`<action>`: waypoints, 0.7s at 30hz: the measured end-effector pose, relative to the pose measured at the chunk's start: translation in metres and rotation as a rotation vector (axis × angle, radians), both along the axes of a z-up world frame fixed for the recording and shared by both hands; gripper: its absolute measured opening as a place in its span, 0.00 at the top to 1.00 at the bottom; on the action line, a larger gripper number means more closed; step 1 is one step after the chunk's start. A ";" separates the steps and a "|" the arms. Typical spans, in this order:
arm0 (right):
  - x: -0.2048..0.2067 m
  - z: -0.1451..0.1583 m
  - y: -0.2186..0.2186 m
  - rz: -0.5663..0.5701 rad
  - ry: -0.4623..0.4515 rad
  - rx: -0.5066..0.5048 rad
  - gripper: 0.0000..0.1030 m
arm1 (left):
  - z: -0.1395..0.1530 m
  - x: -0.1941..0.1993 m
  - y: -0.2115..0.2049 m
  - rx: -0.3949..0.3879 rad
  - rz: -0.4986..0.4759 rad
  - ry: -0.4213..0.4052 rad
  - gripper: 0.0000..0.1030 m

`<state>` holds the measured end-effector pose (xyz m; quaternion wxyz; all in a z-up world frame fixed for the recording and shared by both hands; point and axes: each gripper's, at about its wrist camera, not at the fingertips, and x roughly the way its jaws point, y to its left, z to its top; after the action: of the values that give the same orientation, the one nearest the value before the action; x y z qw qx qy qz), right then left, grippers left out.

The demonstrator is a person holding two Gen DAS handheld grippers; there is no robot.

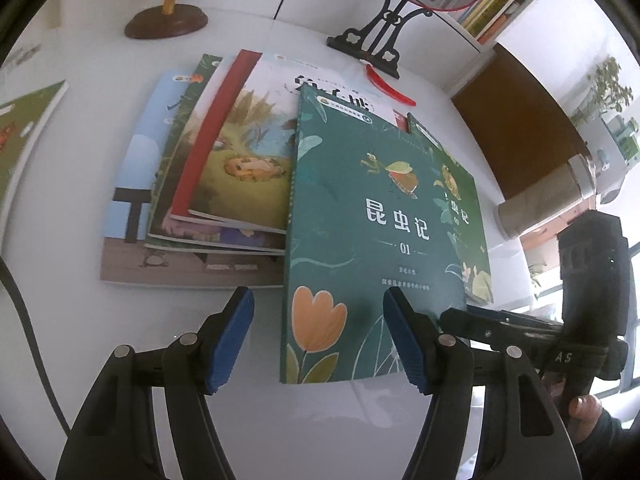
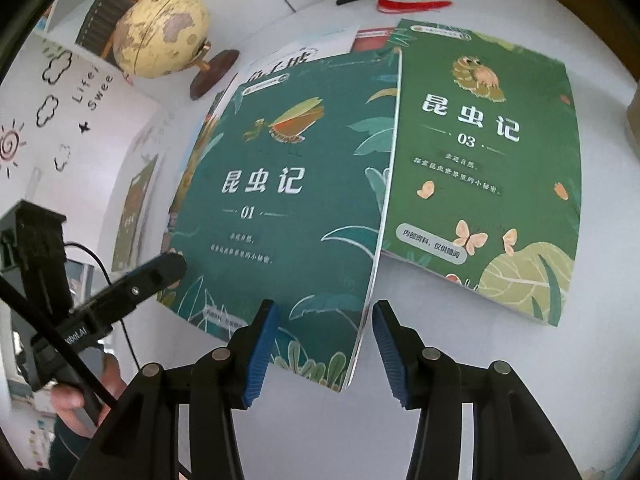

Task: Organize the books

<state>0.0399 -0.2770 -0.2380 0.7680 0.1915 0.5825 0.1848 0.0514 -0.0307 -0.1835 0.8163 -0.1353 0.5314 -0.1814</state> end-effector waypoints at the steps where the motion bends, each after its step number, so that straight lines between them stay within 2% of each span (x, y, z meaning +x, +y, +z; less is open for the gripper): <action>1: 0.001 -0.002 -0.004 -0.012 0.007 0.027 0.54 | 0.000 0.000 0.000 -0.002 0.000 0.002 0.38; 7: 0.009 -0.006 -0.011 -0.039 0.003 0.066 0.54 | -0.007 0.002 -0.003 -0.017 -0.002 0.022 0.41; 12: 0.016 -0.016 -0.013 -0.049 0.025 0.153 0.54 | -0.011 0.003 -0.007 -0.037 -0.006 0.033 0.42; 16: 0.018 -0.021 -0.016 -0.060 0.040 0.230 0.53 | -0.013 0.004 -0.007 -0.076 -0.002 0.044 0.48; 18: 0.018 -0.023 -0.021 -0.070 0.045 0.265 0.51 | -0.013 0.004 -0.007 -0.077 0.003 0.038 0.49; 21: 0.014 -0.023 -0.028 -0.092 0.041 0.326 0.51 | -0.010 0.003 -0.006 -0.066 0.000 0.019 0.57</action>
<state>0.0541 -0.3049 -0.2615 0.7223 0.3440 0.5510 0.2375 0.0544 -0.0363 -0.1930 0.8064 -0.1638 0.5327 -0.1977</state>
